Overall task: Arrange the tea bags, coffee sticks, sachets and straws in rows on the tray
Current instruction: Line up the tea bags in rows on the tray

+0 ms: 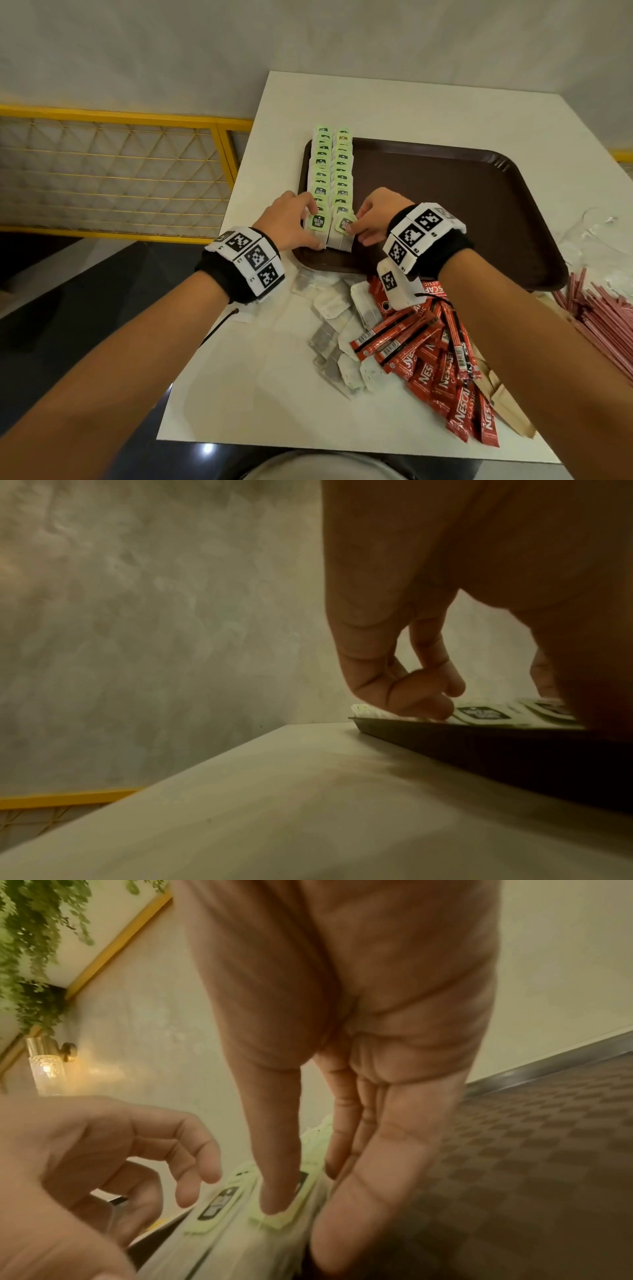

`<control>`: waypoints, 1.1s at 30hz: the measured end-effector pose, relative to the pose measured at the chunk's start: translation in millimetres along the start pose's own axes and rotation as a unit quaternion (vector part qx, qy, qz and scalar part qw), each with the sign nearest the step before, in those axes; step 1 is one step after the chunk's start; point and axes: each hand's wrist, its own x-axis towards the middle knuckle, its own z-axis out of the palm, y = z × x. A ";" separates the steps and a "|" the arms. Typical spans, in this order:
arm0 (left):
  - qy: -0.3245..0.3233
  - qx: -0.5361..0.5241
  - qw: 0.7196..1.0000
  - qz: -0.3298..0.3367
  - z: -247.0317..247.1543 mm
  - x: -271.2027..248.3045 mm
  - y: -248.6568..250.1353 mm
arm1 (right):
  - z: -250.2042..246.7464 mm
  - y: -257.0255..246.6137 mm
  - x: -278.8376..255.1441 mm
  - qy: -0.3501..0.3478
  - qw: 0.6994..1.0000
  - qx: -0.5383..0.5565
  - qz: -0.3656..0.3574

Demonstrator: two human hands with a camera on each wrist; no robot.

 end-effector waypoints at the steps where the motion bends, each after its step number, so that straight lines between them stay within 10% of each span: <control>1: -0.013 0.007 1.000 -0.004 0.7 -0.3 -0.3 | 1.5 0.6 0.4 0.000 1.000 0.007 0.000; 22: 0.000 0.038 0.999 -0.005 1.1 -1.5 -3.3 | 0.2 1.6 -9.7 0.044 0.997 0.059 -0.037; 28: 0.035 0.000 0.999 0.033 -9.2 -23.0 5.7 | -1.0 -0.2 -33.9 0.083 0.986 -0.027 -0.142; 33: -0.077 0.021 0.991 0.107 -11.4 -60.5 8.0 | 19.8 2.3 -83.3 0.000 0.958 -0.170 -0.229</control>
